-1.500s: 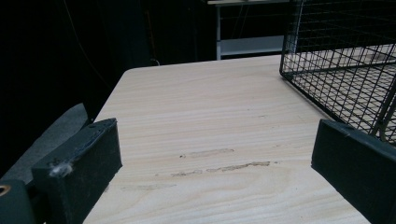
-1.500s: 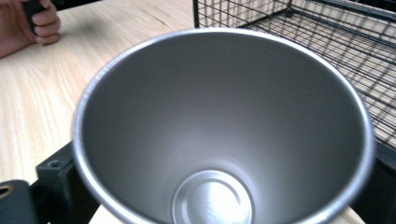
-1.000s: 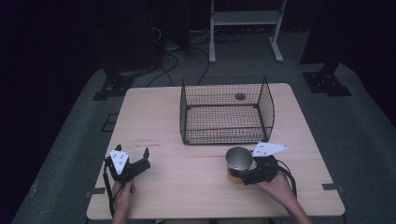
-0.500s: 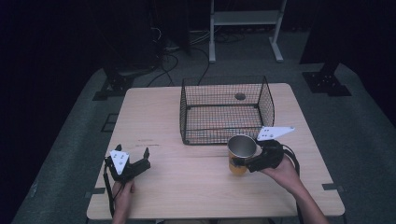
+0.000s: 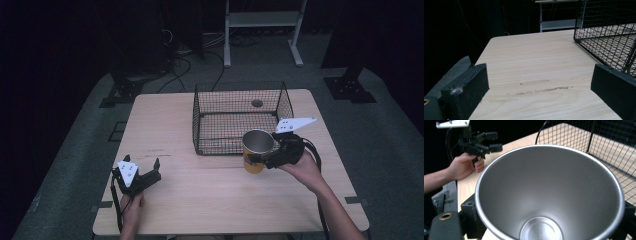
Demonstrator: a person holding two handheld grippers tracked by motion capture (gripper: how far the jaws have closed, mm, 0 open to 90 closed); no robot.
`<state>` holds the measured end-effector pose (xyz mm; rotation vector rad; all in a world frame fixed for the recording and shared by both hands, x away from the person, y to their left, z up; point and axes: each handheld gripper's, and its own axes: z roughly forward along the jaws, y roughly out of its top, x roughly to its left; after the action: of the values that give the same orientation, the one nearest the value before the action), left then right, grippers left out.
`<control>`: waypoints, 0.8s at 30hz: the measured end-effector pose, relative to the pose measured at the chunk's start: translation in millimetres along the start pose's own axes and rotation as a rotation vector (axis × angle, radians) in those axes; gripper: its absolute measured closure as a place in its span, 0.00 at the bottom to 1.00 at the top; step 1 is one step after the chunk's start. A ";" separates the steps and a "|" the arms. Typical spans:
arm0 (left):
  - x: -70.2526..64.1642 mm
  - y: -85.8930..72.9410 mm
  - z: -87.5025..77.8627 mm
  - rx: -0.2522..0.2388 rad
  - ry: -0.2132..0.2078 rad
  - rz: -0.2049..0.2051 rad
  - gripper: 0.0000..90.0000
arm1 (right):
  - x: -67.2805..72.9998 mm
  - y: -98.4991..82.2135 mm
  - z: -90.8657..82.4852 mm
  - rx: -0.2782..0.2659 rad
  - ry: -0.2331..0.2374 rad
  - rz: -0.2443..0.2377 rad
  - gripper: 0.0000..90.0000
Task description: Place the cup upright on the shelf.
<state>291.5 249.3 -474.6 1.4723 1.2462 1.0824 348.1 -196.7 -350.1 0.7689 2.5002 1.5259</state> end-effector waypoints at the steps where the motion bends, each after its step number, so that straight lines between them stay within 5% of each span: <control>1: 0.1 0.0 0.0 -0.001 0.000 -0.001 0.01 | -1.6 3.7 -0.2 -0.004 0.003 0.003 0.14; 16: 0.5 0.1 0.0 -0.001 0.000 -0.006 0.01 | -25.6 52.2 11.4 0.009 -0.012 0.010 0.14; 24: 0.9 0.1 0.0 -0.001 0.000 -0.010 0.01 | -45.1 70.3 25.9 0.033 -0.082 0.003 0.14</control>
<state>291.6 250.2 -474.5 1.4641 1.2514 1.0758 421.5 -171.7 -309.6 0.8235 2.4718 1.4273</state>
